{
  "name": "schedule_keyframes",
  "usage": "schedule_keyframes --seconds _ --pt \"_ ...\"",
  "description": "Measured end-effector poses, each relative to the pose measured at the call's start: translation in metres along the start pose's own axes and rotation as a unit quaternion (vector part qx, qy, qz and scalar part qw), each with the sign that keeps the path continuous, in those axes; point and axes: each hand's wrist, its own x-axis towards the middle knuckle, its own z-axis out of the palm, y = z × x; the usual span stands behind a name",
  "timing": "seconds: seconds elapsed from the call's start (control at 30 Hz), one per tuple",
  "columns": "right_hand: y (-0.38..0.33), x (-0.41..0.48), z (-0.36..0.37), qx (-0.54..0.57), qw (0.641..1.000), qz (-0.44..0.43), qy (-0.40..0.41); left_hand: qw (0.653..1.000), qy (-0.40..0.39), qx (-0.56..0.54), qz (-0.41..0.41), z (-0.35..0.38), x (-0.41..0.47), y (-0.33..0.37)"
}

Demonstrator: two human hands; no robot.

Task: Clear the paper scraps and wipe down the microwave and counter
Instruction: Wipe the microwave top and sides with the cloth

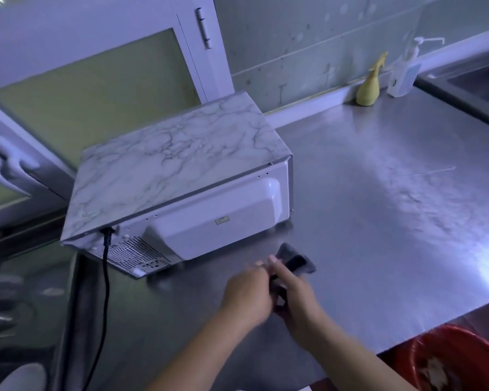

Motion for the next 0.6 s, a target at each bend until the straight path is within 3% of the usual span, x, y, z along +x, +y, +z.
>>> schedule_keyframes --seconds 0.07,0.17,0.2,0.33,0.4,0.47,0.53,0.6 --pt "-0.003 0.005 0.003 0.025 0.998 0.007 0.061 0.998 -0.059 -0.004 0.036 -0.007 -0.005 -0.003" --pt "-0.013 0.013 -0.004 0.056 0.993 -0.012 0.106 0.972 -0.132 -0.187 0.045 -0.042 -0.002 -0.018" --pt "-0.019 0.015 -0.006 0.054 0.990 -0.025 0.127 0.968 -0.106 -0.223 0.044 -0.058 0.002 -0.023" --pt "-0.053 0.025 -0.003 0.009 0.965 -0.163 0.205 0.955 0.119 -0.262 0.069 -0.125 0.035 -0.042" --pt "-0.071 0.031 0.014 -0.025 0.937 -0.273 0.218 0.948 0.200 -0.235 0.079 -0.153 0.065 -0.047" --pt "-0.086 0.041 0.036 -0.080 0.884 -0.397 0.233 0.957 0.245 -0.139 0.069 -0.171 0.101 -0.050" --pt "-0.098 0.056 0.060 -0.155 0.824 -0.489 0.240 0.975 0.221 0.016 0.022 -0.176 0.131 -0.053" --pt "-0.102 0.072 0.076 -0.227 0.798 -0.511 0.227 0.980 0.161 0.109 -0.037 -0.172 0.147 -0.056"
